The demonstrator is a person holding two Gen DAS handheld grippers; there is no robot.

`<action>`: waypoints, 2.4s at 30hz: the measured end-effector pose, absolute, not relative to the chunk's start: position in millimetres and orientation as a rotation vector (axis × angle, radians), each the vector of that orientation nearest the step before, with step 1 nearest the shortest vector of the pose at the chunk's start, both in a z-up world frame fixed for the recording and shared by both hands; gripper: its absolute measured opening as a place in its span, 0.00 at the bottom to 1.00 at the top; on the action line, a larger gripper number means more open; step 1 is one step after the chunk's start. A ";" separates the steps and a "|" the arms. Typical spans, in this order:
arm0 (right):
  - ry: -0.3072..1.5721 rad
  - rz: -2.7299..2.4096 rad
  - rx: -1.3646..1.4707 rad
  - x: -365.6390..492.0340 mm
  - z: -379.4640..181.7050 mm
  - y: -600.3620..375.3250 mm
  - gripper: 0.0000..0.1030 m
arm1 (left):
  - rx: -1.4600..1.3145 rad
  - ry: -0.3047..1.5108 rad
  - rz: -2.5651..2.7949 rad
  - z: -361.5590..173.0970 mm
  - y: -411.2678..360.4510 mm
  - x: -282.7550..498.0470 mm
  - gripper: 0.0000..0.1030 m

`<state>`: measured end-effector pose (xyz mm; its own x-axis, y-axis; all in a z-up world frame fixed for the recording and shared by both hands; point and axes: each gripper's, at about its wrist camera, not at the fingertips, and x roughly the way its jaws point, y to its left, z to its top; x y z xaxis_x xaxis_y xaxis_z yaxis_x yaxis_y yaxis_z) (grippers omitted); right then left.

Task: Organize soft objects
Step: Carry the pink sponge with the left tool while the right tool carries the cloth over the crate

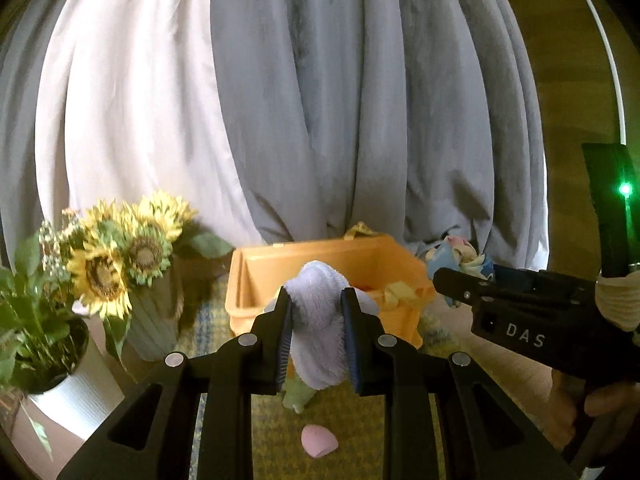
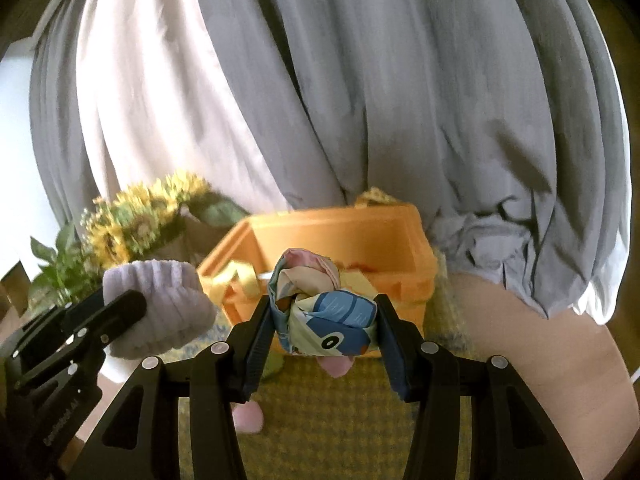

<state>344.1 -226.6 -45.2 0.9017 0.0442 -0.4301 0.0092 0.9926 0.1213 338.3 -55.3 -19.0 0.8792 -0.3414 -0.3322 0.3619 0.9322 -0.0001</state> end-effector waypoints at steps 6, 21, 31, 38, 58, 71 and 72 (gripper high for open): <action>0.371 0.001 0.109 343.6 -25.2 -226.4 0.49 | 0.065 0.271 -0.369 -2.3 -55.8 341.3 0.23; 0.263 -0.007 0.084 356.4 4.5 -225.7 0.49 | 0.063 0.161 -0.347 24.3 -54.9 362.3 0.23; 0.254 -0.016 0.078 380.1 7.9 -227.7 0.49 | 0.051 0.165 -0.330 27.6 -57.4 391.9 0.23; 0.263 -0.030 0.076 404.6 6.4 -232.6 0.49 | 0.061 0.174 -0.322 24.2 -62.3 416.1 0.23; 0.380 -0.054 0.089 489.1 -27.4 -261.8 0.49 | 0.099 0.276 -0.324 -11.0 -89.3 491.6 0.23; 0.505 -0.049 0.101 530.9 -58.7 -277.8 0.49 | 0.120 0.395 -0.361 -42.6 -107.7 529.8 0.24; 0.515 -0.046 0.101 534.0 -61.0 -278.9 0.49 | 0.120 0.407 -0.367 -45.5 -109.5 532.9 0.24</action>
<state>534.0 -278.9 -61.0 0.8694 -0.0189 -0.4937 0.0698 0.9940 0.0848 532.9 -109.5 -45.5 0.8539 -0.3242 -0.4071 0.3717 0.9274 0.0411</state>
